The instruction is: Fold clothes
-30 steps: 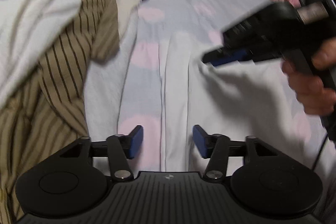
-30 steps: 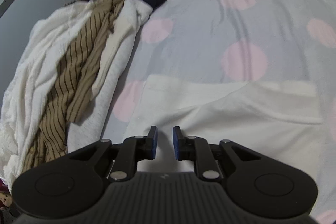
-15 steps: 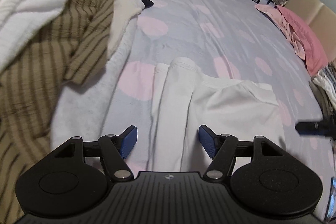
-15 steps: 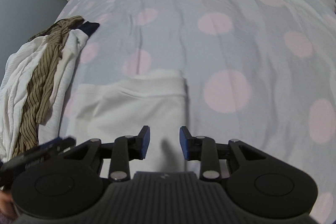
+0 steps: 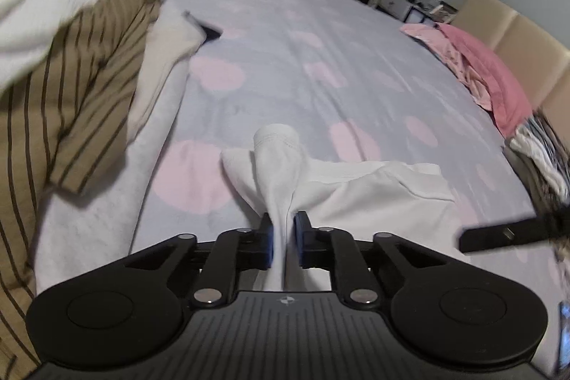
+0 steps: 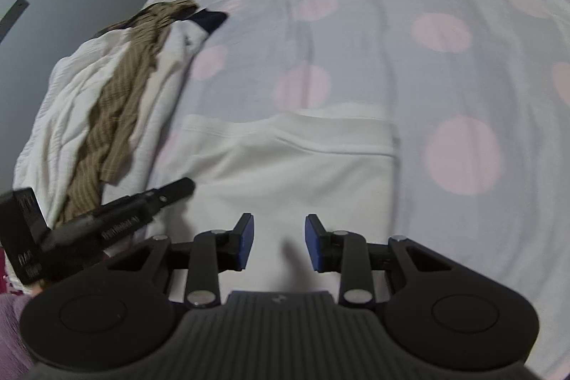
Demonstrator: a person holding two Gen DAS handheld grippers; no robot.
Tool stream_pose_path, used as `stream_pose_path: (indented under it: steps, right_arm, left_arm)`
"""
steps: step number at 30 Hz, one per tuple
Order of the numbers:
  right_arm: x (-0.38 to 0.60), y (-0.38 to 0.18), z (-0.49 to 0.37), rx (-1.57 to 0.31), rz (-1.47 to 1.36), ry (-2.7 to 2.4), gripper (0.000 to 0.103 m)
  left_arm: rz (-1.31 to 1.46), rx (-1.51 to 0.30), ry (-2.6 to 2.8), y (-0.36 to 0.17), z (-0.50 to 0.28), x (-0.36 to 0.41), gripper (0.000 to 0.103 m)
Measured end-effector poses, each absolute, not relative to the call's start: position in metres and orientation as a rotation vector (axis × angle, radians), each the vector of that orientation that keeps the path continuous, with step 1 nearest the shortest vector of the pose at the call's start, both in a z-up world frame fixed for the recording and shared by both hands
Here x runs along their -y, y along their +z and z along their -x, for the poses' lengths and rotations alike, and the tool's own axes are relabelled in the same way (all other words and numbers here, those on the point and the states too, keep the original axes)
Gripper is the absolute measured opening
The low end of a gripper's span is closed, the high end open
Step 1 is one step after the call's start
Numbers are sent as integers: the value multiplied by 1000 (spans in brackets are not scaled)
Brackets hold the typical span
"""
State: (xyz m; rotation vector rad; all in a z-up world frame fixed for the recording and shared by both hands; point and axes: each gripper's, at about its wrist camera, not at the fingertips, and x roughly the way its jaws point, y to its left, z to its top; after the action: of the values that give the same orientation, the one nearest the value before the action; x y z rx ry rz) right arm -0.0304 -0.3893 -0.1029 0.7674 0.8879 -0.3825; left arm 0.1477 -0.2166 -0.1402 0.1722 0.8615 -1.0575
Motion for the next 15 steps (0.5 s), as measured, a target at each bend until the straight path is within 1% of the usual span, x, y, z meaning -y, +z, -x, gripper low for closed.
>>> stream_pose_path:
  steps: [4, 5, 7, 9, 11, 15]
  right_arm:
    - [389, -99, 7, -868, -831, -338, 37]
    - [389, -98, 1, -860, -849, -328, 40]
    - [390, -96, -10, -844, -872, -311, 43]
    - [389, -96, -16, -840, -883, -304, 51]
    - [390, -100, -20, -848, -904, -300, 56]
    - [394, -111, -22, -881, -949, -330, 56]
  left_arm:
    - [-292, -736, -1108, -127, -119, 226, 7]
    - [-297, -727, -1127, -125, -114, 227, 6]
    - [-307, -707, -1166, -121, -103, 229, 6]
    - [-314, -697, -1189, -119, -95, 232, 6]
    - [-324, -686, -1201, -119, -89, 235, 6]
    - [-396, -631, -1223, -122, -74, 238, 6]
